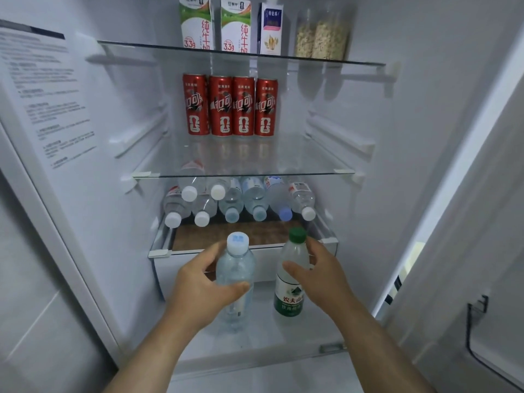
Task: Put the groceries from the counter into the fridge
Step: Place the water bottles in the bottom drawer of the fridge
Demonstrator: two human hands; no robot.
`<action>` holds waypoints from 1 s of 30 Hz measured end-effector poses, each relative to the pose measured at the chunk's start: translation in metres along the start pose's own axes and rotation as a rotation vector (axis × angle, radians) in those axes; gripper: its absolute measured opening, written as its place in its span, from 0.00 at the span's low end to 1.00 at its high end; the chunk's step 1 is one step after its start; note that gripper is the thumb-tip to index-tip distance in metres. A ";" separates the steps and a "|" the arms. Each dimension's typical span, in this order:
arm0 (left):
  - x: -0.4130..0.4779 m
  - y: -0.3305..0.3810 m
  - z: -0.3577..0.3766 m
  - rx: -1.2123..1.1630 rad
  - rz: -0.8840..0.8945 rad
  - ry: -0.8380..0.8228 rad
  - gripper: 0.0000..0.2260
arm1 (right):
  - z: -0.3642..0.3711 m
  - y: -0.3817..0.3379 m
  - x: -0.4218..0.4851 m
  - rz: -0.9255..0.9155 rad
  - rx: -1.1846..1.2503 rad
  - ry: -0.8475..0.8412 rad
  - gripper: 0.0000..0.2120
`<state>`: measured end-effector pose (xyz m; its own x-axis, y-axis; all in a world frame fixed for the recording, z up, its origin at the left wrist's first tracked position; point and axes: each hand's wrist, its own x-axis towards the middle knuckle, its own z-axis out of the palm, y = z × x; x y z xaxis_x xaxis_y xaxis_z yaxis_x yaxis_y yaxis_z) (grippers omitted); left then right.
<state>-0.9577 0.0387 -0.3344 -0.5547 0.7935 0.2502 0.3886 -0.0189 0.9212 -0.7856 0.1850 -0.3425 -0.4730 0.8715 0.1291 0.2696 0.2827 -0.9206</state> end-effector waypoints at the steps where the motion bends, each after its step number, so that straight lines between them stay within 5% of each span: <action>1: 0.001 -0.001 0.001 0.007 -0.001 0.000 0.29 | 0.001 0.000 0.001 0.000 -0.002 -0.007 0.25; 23: 0.013 -0.005 0.000 0.037 0.039 -0.035 0.26 | 0.008 -0.008 0.008 0.056 -0.023 -0.054 0.25; 28: 0.012 -0.002 -0.002 0.071 0.091 -0.058 0.27 | 0.007 -0.020 -0.002 -0.174 -0.269 0.303 0.18; 30: 0.010 -0.001 -0.002 0.112 0.134 -0.052 0.29 | 0.007 -0.038 -0.012 -0.289 -0.213 0.271 0.14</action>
<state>-0.9655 0.0457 -0.3322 -0.4548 0.8191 0.3496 0.5376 -0.0605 0.8410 -0.7964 0.1608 -0.3114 -0.3250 0.8101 0.4880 0.3386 0.5815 -0.7398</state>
